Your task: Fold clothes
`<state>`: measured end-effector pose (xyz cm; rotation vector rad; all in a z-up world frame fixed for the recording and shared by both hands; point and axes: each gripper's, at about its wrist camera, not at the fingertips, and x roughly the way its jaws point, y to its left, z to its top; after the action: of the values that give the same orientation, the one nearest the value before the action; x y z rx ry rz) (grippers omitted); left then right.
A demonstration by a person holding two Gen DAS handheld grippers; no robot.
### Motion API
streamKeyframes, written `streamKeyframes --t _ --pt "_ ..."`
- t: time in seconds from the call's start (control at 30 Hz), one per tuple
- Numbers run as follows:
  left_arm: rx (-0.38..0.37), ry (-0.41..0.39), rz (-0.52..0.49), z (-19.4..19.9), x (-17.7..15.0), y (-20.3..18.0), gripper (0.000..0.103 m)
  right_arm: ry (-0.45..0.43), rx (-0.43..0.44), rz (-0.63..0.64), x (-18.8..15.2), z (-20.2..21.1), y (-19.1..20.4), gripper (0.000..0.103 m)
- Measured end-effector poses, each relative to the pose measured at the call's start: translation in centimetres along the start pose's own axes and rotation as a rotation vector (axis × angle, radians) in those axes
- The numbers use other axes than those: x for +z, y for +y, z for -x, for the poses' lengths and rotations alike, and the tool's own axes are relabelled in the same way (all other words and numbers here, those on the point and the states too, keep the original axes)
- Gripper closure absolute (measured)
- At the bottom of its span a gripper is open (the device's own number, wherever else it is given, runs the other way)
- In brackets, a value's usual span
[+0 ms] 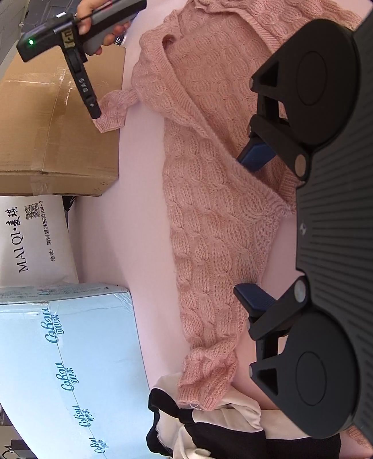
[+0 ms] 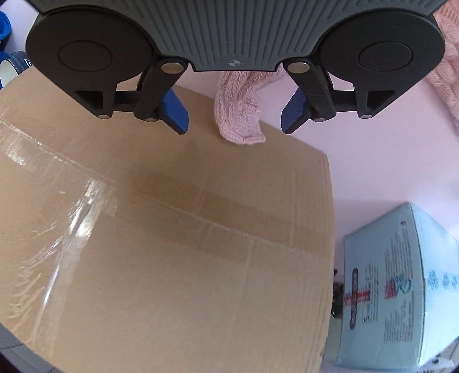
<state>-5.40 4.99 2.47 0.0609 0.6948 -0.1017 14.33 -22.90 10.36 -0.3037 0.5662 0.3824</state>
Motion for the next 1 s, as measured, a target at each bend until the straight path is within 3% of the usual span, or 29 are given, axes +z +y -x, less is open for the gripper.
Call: streamKeyframes --t 0.1,0.13,0.17,0.23,0.37,0.57,0.73,0.93,1.0 --pt "0.003 -0.001 -0.011 -0.1 0.0 -0.3 0.019 -0.008 -0.046 -0.046 -0.5 0.5 -2.2 0.036" --pt "0.006 -0.002 -0.016 -0.1 -0.1 -0.4 0.019 -0.002 -0.058 -0.074 -0.7 0.4 -2.9 0.046" --pt "0.008 -0.003 -0.020 -0.1 -0.1 -0.4 0.019 0.009 -0.053 -0.116 -1.0 0.0 -3.6 0.063" --pt "0.012 -0.007 -0.027 -0.1 -0.2 -0.5 0.019 0.035 0.015 -0.199 -1.6 -1.2 -4.8 0.079" --pt "0.007 -0.007 -0.024 -0.3 -0.2 -0.4 0.019 0.055 0.027 -0.169 -1.5 -3.5 -4.1 0.078" --pt "0.001 -0.007 -0.020 -0.3 -0.2 -0.3 0.018 0.025 0.150 -0.200 -0.4 -4.1 -3.9 0.077" --pt "0.001 -0.007 -0.020 -0.3 -0.2 -0.3 0.018 -0.027 0.243 -0.196 0.4 -3.2 -4.0 0.066" --pt "0.003 -0.009 -0.027 -0.2 -0.2 -0.4 0.018 0.068 0.282 -0.107 1.1 -3.5 -3.0 0.066" --pt "0.001 -0.009 -0.026 -0.2 -0.1 -0.3 0.018 0.079 0.296 -0.105 1.1 -3.9 -2.5 0.071"
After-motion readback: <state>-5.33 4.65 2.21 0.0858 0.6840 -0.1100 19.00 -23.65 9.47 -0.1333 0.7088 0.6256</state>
